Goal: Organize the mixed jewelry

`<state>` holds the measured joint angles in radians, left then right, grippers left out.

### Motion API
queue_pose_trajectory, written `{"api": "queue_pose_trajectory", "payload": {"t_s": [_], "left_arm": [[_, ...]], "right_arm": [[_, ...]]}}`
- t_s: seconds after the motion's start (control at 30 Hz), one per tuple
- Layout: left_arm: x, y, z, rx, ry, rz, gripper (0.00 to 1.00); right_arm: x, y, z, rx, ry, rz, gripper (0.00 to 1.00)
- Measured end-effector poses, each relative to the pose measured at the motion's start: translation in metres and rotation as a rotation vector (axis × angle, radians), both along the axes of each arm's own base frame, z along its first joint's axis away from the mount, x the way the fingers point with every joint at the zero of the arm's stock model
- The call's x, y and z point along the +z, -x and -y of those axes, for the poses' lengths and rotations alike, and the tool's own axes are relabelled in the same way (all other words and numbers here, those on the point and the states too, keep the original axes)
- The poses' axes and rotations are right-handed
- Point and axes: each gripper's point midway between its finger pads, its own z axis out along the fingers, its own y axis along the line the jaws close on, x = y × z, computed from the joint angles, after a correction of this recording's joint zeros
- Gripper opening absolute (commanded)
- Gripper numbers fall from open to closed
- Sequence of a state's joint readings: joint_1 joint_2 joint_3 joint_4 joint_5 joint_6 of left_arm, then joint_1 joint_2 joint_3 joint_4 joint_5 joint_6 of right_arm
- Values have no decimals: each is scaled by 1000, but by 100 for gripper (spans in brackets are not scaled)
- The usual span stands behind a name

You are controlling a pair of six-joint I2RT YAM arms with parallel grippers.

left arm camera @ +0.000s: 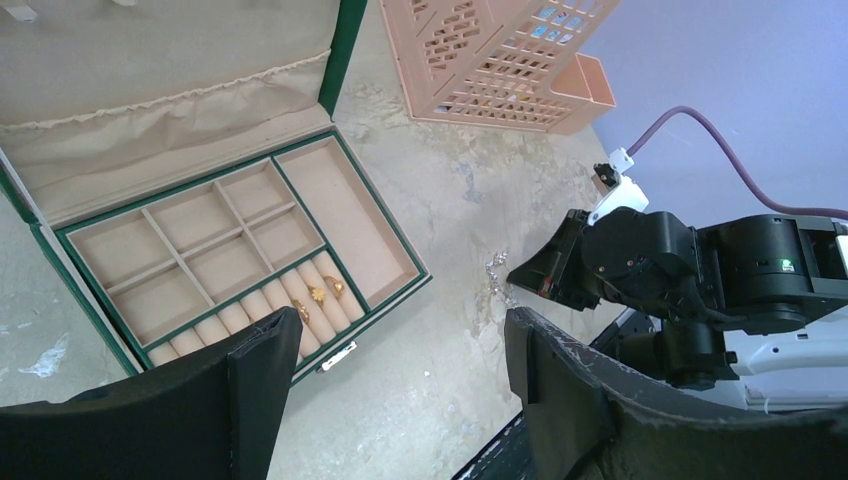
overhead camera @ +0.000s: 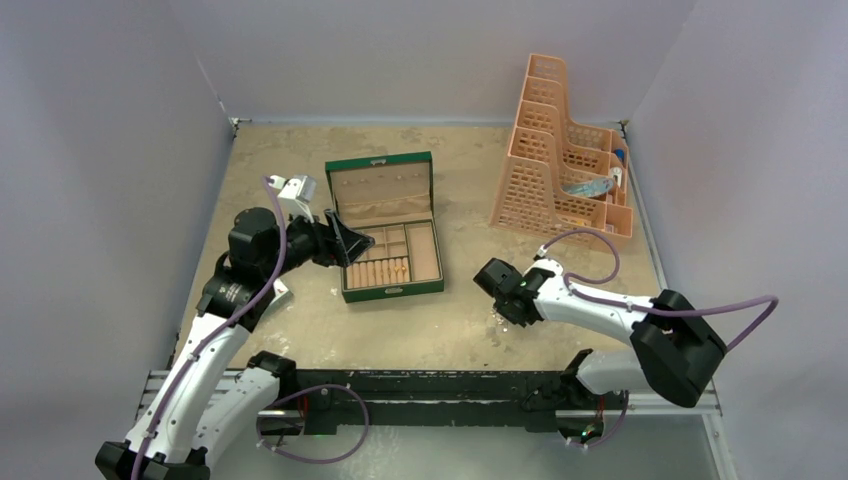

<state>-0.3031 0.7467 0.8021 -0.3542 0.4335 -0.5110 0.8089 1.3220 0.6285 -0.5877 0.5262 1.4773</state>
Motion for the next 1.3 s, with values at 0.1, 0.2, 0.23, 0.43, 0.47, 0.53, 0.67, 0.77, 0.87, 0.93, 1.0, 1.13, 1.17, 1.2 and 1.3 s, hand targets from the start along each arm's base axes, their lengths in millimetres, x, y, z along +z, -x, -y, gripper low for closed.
{"api": "queue_pose_trajectory", "payload": {"t_s": [0.1,0.2,0.23,0.43,0.47,0.53,0.67,0.77,0.87,0.93,1.0,1.13,1.17,1.2,1.3], "left_arm": [[0,0,0,3,0,2,74],[0,-1,-1,10,-2,3,73],[0,-1,-2,12,-3,4,73],[0,-2,-3,20,-4,4,73],[0,-2,-3,22,-5,4,73],[0,-3,-4,29,-6,4,73],[-1,-6,-7,51,-13,4,73],[-2,-8,-8,65,-16,3,73],[-3,-9,-8,70,-16,-6,72],[-6,-10,-8,72,-14,-20,72],[-8,-11,-7,73,-10,-36,72],[-10,-12,-5,64,-6,-47,72],[-10,-12,-4,60,-4,-48,72],[-10,-13,-3,57,1,-50,72],[-9,-14,0,51,12,-54,72]], "right_arm": [[0,-2,0,-7,-13,15,0],[1,-4,0,-11,-16,24,0],[1,-5,1,-9,-14,25,0],[28,-27,-8,12,0,96,0],[35,-33,-12,18,-6,116,0],[46,-42,-17,31,-10,149,0],[58,-49,-19,73,6,178,0],[71,-56,-24,132,13,206,0],[93,-67,-35,203,3,258,0],[110,-74,-42,252,-11,302,0],[129,-81,-51,308,-32,353,0],[165,-90,-65,424,-55,448,0],[173,-92,-70,463,-60,469,0],[181,-93,-74,502,-63,491,0],[202,-95,-87,629,-71,554,0]]}}
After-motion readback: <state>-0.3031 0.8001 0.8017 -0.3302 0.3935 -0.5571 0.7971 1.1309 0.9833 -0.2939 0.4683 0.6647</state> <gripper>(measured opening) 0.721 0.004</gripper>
